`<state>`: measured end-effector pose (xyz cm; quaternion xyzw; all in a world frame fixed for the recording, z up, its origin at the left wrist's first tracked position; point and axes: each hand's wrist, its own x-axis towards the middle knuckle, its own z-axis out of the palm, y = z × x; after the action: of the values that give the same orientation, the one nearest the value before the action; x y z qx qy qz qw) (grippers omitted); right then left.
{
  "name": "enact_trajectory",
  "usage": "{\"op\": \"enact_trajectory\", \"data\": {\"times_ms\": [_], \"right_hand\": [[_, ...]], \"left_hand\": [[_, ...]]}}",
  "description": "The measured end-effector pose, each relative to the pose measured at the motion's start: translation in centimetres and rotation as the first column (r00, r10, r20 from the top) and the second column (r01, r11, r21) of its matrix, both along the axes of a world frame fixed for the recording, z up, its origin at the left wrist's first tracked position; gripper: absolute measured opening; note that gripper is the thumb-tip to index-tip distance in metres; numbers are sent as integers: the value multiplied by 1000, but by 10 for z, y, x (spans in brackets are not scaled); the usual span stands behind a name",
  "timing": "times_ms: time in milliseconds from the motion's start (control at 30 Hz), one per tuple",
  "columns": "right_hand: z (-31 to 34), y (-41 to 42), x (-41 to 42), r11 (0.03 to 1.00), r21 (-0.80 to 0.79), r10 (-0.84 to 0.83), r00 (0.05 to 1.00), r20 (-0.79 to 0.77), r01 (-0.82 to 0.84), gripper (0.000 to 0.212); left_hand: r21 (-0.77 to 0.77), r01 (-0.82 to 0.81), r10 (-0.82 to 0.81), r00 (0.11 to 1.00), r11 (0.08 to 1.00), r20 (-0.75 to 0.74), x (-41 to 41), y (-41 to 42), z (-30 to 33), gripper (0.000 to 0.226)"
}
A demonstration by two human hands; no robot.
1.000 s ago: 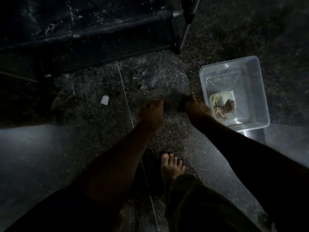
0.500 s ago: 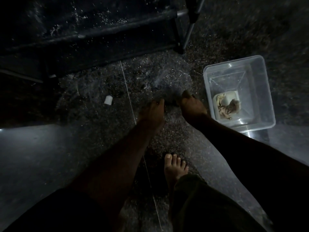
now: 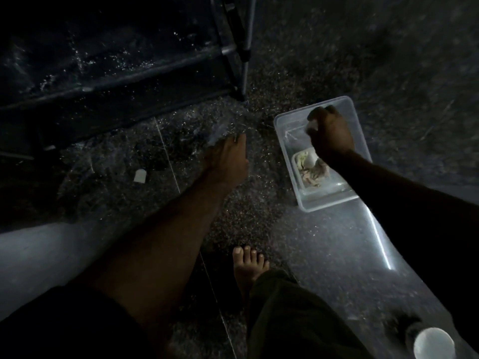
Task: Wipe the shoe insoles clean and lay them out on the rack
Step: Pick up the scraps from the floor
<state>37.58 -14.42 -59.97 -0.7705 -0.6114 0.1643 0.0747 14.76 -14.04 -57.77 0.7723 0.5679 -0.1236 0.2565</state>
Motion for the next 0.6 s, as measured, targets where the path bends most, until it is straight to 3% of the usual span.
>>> {"op": "enact_trajectory", "data": {"times_ms": [233, 600], "right_hand": [[-7, -39, 58, 974, -182, -105, 984, 145, 131, 25], [-43, -83, 62, 907, -388, -117, 983, 142, 164, 20]], "left_hand": [[33, 43, -42, 999, 999, -8, 23, -6, -8, 58], [-14, 55, -56, 998, 998, -18, 6, -18, -22, 67]]}}
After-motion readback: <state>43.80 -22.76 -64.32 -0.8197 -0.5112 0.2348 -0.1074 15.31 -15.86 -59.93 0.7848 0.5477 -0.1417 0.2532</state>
